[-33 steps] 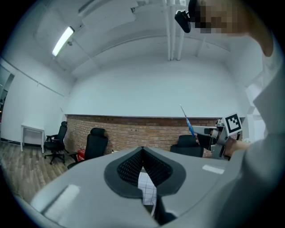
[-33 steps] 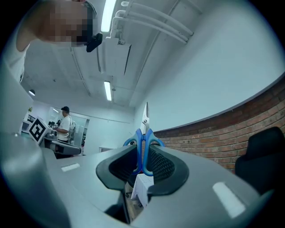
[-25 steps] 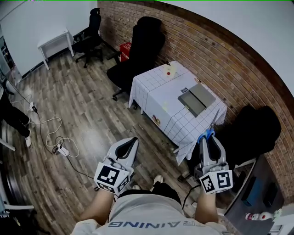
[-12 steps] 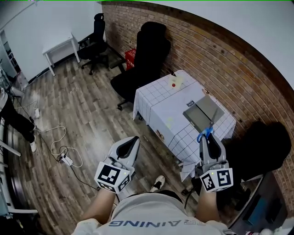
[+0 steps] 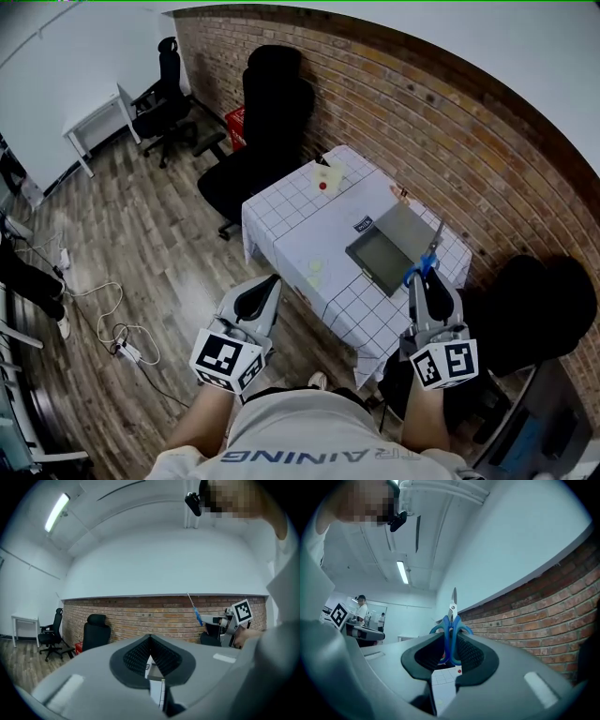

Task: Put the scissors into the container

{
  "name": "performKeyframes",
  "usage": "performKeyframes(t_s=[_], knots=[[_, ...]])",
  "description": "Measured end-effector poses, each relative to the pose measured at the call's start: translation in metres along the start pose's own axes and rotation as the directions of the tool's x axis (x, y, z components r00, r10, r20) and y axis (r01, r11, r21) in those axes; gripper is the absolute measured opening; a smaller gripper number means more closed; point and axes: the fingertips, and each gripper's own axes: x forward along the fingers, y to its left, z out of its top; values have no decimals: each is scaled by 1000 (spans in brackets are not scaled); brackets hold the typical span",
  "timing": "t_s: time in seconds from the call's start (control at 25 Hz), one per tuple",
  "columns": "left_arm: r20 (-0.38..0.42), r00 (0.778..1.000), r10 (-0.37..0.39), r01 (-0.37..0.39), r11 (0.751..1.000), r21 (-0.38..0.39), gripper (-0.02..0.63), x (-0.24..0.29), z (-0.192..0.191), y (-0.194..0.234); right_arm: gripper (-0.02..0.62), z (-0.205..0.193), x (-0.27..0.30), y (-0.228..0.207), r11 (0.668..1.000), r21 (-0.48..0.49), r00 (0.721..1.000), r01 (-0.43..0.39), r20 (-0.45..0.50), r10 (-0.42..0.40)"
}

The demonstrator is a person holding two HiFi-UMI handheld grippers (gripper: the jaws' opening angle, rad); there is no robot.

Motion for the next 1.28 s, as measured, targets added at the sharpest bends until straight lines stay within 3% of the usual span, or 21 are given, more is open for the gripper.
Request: performKeyframes(t_s=[0.28,0.56,0.72,0.88,1.16,1.28], knots=[[-80,993,-86,88,996,24,-2,80,-23,-15,103,-34,5,-73,993,41,993,115,-45,-113],[-133,956,-263,266,964,11,-2,160,-41,-40,103,-52,-6,-130,956,35,954,290,-90,-286],[-144,914,-380,382,924,-15,-2,206,-54,-43,103,-60,-7,-156,909,18,904,417,-111,-413],[-117,861,-494,495,869,-27,-2,254,-49,-35,103,-60,7,-160,854,-23,845,520,-129,-518],[-127,759,-638,635,769,-67,-2,319,-53,-11,103,-73,46,-153,762,-59,747,645,-162,-645],[-149,727,-670,666,741,-82,-2,334,-62,-3,103,-88,54,-146,738,-62,716,672,-199,-669]])
